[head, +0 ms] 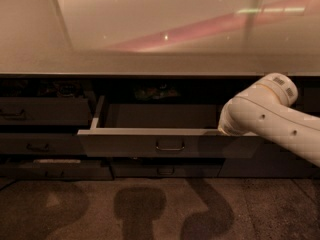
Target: Open top drawer
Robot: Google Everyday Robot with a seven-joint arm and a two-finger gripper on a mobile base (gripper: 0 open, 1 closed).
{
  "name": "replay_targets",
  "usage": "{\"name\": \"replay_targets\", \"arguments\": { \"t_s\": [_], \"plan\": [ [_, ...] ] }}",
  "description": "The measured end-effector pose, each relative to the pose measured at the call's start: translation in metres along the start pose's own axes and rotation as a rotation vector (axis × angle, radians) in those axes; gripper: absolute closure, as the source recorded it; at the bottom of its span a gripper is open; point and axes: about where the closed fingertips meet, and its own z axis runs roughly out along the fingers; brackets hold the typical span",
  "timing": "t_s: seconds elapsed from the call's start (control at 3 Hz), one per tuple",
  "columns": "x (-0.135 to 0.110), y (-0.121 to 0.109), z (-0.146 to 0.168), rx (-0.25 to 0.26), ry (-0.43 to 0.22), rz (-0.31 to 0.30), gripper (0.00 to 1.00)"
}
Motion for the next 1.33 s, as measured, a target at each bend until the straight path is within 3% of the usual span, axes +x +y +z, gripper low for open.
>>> {"name": "replay_targets", "arguments": {
  "t_s": [0.33,0.67,1.33],
  "plan": [
    [0.010,-0.012,0.036,-0.049,0.116,0.028,1.00],
    [0.010,-0.012,0.036,-0.049,0.116,0.028,1.00],
    [0.013,0.010,0.024,-0.011,0.113,-0.006,0.58]
  ]
}}
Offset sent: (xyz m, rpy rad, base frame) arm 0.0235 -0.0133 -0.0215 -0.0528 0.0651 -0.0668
